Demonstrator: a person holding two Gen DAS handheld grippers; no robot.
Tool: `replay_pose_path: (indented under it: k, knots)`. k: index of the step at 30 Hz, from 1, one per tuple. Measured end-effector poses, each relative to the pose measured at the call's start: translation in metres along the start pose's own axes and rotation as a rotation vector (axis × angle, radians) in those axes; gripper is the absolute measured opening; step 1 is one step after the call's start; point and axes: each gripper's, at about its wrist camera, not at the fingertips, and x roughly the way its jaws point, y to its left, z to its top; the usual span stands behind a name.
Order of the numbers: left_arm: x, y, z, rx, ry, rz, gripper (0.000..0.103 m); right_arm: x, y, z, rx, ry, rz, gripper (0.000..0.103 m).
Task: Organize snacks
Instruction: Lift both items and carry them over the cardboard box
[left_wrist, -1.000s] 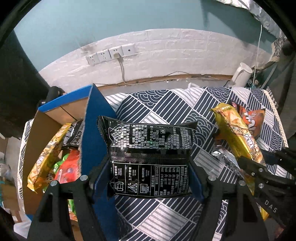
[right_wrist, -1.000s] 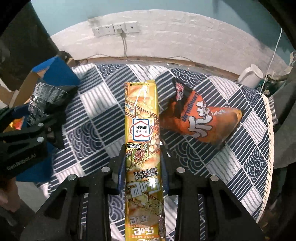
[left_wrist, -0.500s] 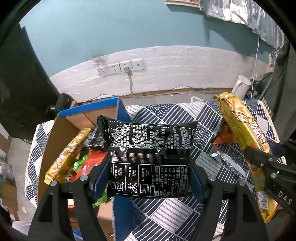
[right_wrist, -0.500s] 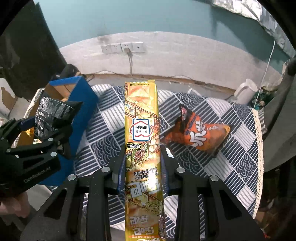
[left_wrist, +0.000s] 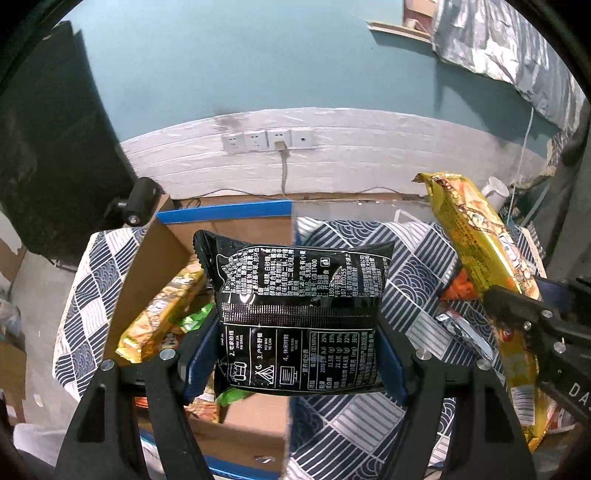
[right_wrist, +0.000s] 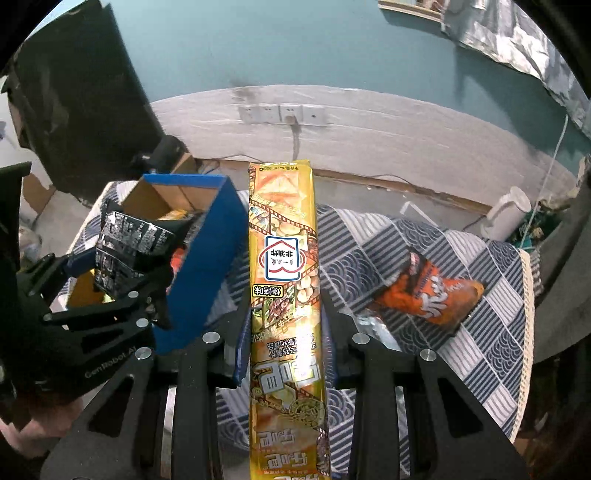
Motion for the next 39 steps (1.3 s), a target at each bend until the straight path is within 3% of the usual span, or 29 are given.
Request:
replay_pose_path:
  k: [20, 39]
  knots:
    - [0.016, 0.124, -0.012, -0.165, 0.024, 0.110, 0.076, 0.053, 0.109, 0.043, -0.093, 0.067, 0.097, 0.031]
    - [0.046, 0.170, -0.027, -0.261, 0.110, 0.110, 0.077, 0.105, 0.160, 0.058, -0.110, 0.165, 0.161, 0.033]
